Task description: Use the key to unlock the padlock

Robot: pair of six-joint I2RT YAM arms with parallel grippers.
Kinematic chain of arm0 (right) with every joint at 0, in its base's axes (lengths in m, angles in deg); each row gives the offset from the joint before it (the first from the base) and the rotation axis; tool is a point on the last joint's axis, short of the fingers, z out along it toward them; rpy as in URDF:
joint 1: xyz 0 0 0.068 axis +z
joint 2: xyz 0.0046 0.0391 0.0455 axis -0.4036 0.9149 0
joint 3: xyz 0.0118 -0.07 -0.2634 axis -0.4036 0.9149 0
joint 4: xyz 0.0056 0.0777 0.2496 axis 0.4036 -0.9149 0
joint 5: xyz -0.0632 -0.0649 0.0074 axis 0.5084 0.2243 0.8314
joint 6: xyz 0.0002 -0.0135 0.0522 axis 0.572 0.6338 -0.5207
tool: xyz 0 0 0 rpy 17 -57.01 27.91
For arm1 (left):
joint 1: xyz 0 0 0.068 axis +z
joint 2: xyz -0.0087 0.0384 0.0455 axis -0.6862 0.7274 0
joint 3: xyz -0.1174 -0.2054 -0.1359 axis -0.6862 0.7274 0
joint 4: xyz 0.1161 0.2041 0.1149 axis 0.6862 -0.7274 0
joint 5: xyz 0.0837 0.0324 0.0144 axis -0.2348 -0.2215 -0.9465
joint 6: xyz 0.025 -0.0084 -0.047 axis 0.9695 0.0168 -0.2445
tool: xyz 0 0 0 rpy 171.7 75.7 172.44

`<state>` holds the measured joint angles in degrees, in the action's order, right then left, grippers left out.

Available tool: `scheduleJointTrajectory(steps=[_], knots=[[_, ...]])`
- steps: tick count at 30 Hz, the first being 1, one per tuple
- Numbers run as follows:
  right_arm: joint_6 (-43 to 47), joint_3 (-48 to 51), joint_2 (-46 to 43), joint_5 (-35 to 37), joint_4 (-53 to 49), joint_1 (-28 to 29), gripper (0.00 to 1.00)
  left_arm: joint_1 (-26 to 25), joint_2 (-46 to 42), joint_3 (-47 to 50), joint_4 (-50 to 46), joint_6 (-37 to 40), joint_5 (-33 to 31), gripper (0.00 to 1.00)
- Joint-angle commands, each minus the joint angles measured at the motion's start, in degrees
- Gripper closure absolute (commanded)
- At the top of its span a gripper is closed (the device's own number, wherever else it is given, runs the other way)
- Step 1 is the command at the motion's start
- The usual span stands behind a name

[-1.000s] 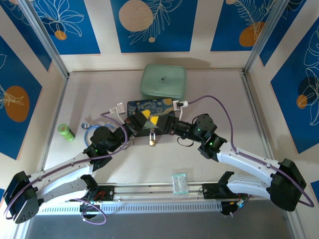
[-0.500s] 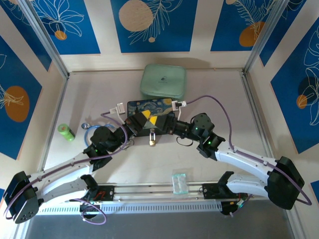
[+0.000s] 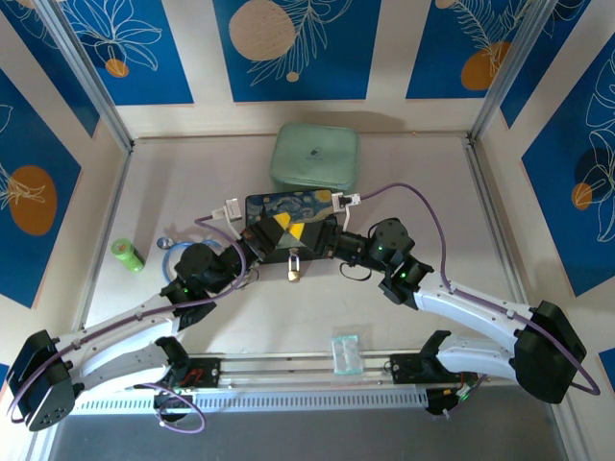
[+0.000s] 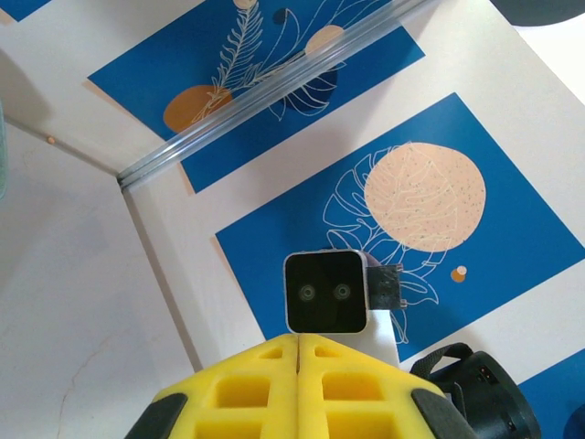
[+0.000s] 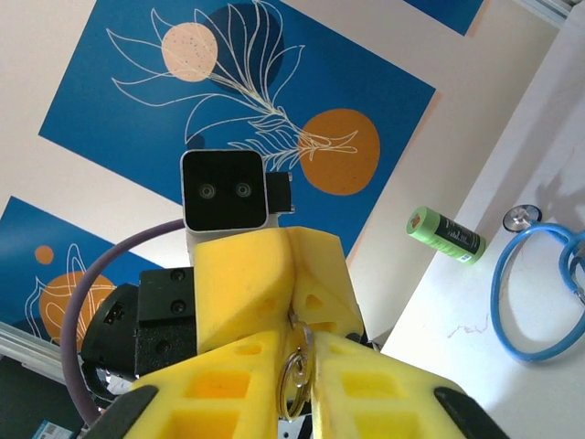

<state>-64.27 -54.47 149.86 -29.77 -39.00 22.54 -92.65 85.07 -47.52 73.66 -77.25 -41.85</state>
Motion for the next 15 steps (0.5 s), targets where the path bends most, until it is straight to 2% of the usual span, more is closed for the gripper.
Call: scheduleJointTrajectory(steps=[1, 7, 13, 14, 15], knots=[[0.21, 0.59, -0.29, 0.62, 1.36, -0.38, 0.90, -0.65, -0.56, -2.01, 0.60, -0.09, 0.82, 1.00], [0.16, 0.88, -0.43, 0.69, 0.92, -0.41, 0.99, -0.69, -0.47, -1.50, 1.03, -0.27, 0.29, 1.00], [0.51, 1.18, -0.64, 0.64, 0.56, -0.38, 1.00, -0.69, -0.92, -1.58, -0.77, 0.09, -0.76, 1.00], [0.64, 1.30, -0.73, 0.69, 0.60, -0.40, 1.00, -0.73, -1.28, -1.49, -1.24, 0.52, -1.17, 0.92], [0.72, 1.51, -0.90, 0.73, 0.61, -0.39, 1.00, -0.69, -1.71, -1.51, -2.17, 1.24, -1.81, 0.70]])
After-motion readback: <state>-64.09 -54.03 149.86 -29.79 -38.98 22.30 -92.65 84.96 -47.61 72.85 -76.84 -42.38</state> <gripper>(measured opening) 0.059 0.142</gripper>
